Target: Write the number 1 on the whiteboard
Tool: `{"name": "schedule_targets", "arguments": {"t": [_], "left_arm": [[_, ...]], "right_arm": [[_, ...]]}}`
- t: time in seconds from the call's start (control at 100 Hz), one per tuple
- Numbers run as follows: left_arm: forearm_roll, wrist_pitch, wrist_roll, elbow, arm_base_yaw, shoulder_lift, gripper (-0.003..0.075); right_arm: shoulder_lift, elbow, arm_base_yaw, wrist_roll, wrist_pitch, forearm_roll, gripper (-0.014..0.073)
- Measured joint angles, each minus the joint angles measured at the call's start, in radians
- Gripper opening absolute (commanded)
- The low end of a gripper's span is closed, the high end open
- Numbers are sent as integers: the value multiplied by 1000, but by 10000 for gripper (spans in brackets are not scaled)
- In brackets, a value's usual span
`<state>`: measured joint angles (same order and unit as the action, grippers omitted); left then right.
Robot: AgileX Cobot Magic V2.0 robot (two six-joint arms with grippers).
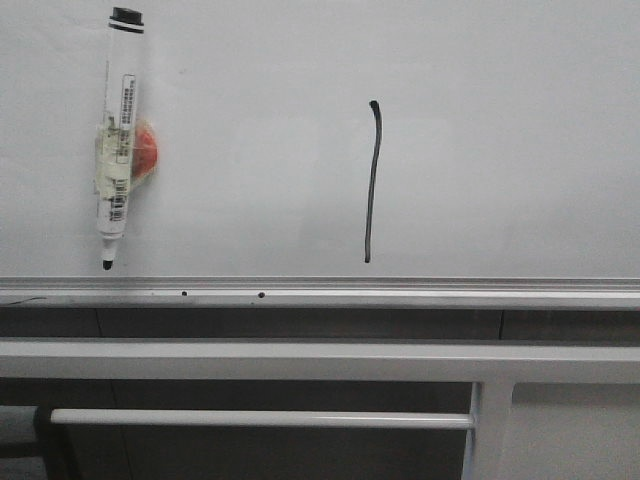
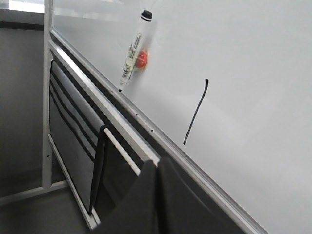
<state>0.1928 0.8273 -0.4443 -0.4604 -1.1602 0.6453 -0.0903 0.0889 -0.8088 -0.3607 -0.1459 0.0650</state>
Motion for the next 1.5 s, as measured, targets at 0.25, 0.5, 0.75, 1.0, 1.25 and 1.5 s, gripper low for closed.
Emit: {"name": "schedule_targets", "arguments": {"t": [0.25,0.5,0.75,1.0,1.25,1.5], "left_arm": [[86,-154,5,0,218,-194,-20],[230,-387,3,11,509,-382,-20],[322,-530,3,110,786,-595,-20],[378,-602,2,240,951,-650,-20],[411,-647,2,389,1013,-650,-20],[500,-655,-34,466,1023,-650,-20]], "right_arm": [[0,0,0,0,0,0,-63],[0,0,0,-2,0,0,-63],[0,0,0,-2,0,0,-63],[0,0,0,-2,2,0,-63],[0,0,0,0,2,0,-64],[0,0,0,0,2,0,-63]]}}
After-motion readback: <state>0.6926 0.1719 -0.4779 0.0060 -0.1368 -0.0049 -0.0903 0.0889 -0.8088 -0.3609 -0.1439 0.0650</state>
